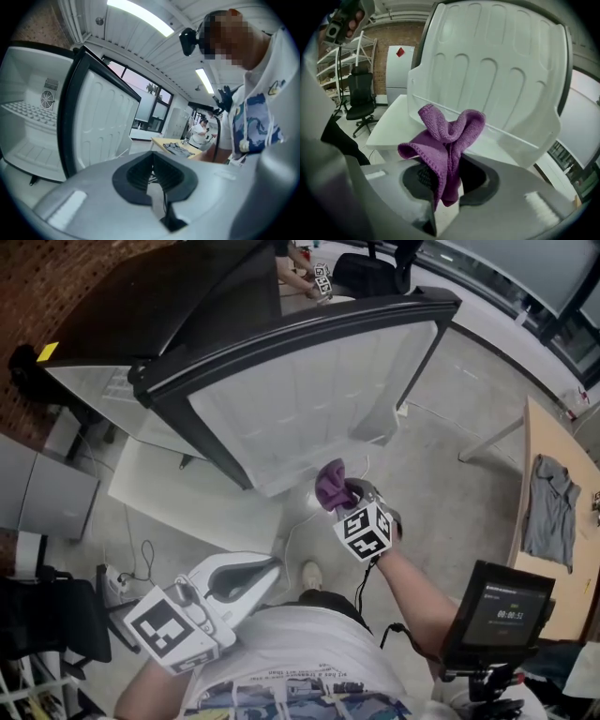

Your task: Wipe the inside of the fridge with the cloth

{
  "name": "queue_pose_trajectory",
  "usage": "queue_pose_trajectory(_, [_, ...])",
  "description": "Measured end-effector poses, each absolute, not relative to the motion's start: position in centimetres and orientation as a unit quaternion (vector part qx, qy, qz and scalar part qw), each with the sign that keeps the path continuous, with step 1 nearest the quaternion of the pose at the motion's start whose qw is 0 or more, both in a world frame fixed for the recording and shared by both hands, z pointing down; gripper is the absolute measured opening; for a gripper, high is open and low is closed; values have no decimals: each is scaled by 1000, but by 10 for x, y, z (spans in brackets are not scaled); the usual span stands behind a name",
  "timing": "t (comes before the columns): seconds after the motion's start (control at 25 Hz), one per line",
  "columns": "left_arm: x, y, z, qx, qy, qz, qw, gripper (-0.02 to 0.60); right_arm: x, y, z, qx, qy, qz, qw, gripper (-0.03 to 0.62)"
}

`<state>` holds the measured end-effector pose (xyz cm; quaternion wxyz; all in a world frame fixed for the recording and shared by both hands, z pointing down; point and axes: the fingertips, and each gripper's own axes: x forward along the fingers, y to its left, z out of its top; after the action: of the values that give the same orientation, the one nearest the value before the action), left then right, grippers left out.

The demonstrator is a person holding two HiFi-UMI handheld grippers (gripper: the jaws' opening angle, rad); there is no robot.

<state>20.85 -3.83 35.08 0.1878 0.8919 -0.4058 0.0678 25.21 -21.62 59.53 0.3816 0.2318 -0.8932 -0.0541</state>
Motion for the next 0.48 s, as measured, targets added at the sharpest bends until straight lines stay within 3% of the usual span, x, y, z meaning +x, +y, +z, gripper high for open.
queue_pose_trajectory(0.48, [163,-18,352,878,-434,62,192,8,157,-151,615,97,-900,-51,422,81])
